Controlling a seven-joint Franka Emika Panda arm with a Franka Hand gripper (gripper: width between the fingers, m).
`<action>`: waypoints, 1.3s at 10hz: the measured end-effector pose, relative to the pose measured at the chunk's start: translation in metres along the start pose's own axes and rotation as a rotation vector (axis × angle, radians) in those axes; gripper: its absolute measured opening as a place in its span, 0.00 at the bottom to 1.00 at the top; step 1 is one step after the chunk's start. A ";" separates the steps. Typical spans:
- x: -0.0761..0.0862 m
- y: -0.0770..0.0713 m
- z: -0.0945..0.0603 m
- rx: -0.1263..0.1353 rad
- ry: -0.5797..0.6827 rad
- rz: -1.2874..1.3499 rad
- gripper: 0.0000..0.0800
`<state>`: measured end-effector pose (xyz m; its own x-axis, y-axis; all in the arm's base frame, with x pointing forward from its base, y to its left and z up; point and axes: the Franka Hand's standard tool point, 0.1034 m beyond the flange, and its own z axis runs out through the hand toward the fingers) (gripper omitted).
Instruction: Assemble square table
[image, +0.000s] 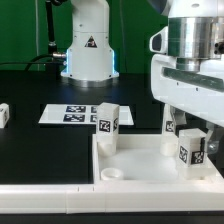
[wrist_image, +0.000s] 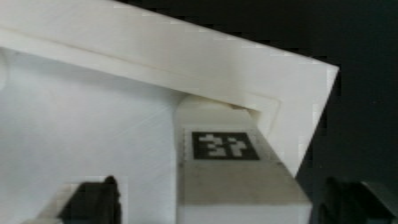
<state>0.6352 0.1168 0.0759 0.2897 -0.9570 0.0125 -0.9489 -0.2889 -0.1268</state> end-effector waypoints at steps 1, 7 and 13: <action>0.000 0.000 0.000 0.001 0.003 -0.084 0.75; 0.005 -0.002 -0.003 -0.014 0.011 -0.667 0.81; -0.002 -0.005 -0.001 -0.033 0.019 -1.272 0.81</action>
Offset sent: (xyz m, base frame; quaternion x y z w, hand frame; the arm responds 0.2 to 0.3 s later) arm 0.0000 0.0000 0.0000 0.0000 0.0000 -0.1296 0.9916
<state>0.6392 0.1198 0.0772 0.9927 -0.0057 0.1206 -0.0070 -0.9999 0.0098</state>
